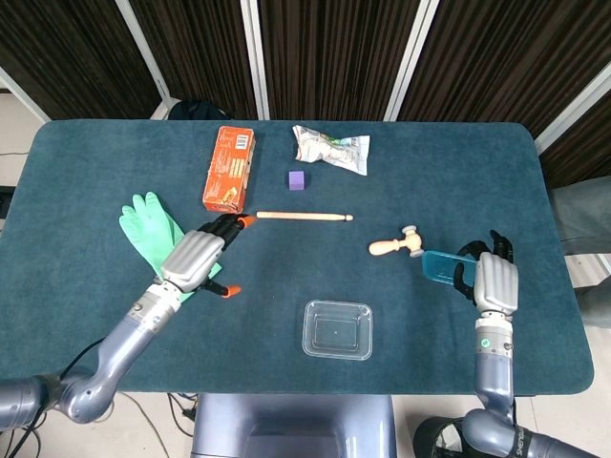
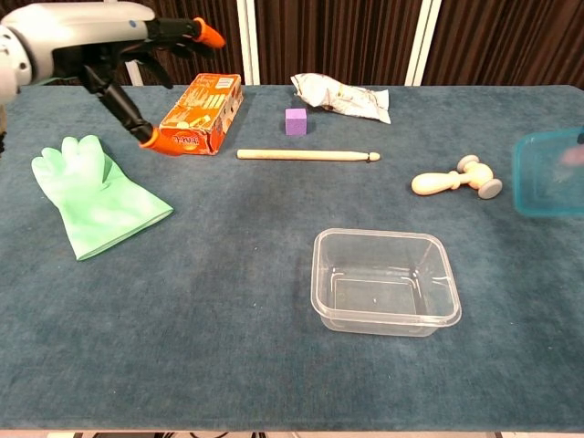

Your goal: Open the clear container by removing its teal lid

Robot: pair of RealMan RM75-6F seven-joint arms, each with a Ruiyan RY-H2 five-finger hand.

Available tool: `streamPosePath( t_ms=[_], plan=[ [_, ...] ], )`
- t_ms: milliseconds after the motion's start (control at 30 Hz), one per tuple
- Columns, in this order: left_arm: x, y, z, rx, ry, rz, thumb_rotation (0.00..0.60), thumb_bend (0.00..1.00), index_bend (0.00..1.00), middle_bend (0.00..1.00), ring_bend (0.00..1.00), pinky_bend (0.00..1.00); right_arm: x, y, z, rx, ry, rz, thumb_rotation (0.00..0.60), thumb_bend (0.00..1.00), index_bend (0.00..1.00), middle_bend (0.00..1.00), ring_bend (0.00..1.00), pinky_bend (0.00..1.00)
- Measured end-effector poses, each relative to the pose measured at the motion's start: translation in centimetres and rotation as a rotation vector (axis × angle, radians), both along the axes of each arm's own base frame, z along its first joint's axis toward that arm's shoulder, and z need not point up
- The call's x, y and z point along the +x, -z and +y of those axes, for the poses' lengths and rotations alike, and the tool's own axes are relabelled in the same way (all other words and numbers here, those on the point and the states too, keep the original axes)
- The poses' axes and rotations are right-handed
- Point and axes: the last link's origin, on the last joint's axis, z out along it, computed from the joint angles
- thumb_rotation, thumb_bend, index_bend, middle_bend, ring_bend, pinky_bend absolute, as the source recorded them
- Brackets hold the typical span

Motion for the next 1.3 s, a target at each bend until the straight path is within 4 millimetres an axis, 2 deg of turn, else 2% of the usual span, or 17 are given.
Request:
streamPosePath(
  t_ms=[33,133,233,400,600,733,867,1067,1167,1300],
  plan=[
    [-0.2,-0.1,-0.1,0.004,0.002,0.002,0.6,0.04,0.06,0.07,0.03,0.19,-0.1,-0.1,0.2,0.003,-0.001,-0.001,0.6,0.54,0.2,0.22,0.02,0.0],
    [-1.0,-0.7,-0.6,0.025,0.001,0.001,0.6,0.04,0.06,0.07,0.03,0.18,-0.2,-0.3,0.7,0.008,-0.007,-0.002,0.6,0.51,0.05,0.15,0.0,0.0],
    [-2.0,-1.2,-1.4,0.047,-0.009,-0.004,0.6,0.04,0.06,0.07,0.03,0.18,-0.3,-0.7,1.2,0.007,-0.018,0.004,0.6,0.46,0.02,0.12,0.0,0.0],
    [-4.0,-1.9,-2.9,0.052,-0.031,-0.01,0.6,0.04,0.06,0.07,0.03,0.17,-0.7,-1.4,2.3,0.018,-0.012,0.009,0.6,0.45,0.0,0.08,0.0,0.0],
    [-5.9,-2.7,-4.7,0.068,-0.045,-0.022,0.6,0.04,0.06,0.07,0.03,0.15,-1.0,-2.0,3.5,0.028,-0.038,0.023,0.6,0.33,0.0,0.02,0.0,0.0],
    [-7.1,-3.3,-6.0,0.095,-0.03,-0.004,0.6,0.04,0.04,0.02,0.0,0.1,-1.1,-2.6,4.8,0.046,-0.088,0.05,0.6,0.26,0.0,0.0,0.0,0.0],
    [-9.5,-3.9,-8.3,0.129,-0.04,0.028,0.6,0.0,0.0,0.0,0.0,0.02,-1.4,-3.2,6.8,0.079,-0.134,0.072,0.6,0.24,0.0,0.0,0.0,0.0],
    [-13.8,-4.9,-11.8,0.195,-0.068,0.108,0.6,0.0,0.0,0.0,0.0,0.0,-2.9,-4.4,10.1,0.14,-0.169,0.147,0.6,0.24,0.0,0.0,0.0,0.0],
    [-15.7,-5.3,-13.1,0.226,-0.077,0.147,0.6,0.0,0.0,0.0,0.0,0.0,-3.9,-4.9,10.6,0.132,-0.169,0.177,0.6,0.24,0.0,0.0,0.0,0.0],
    [-17.5,-5.8,-13.8,0.256,-0.051,0.221,0.6,0.0,0.0,0.0,0.0,0.0,-4.8,-5.4,10.7,0.106,-0.162,0.186,0.6,0.24,0.0,0.0,0.0,0.0]
  ],
)
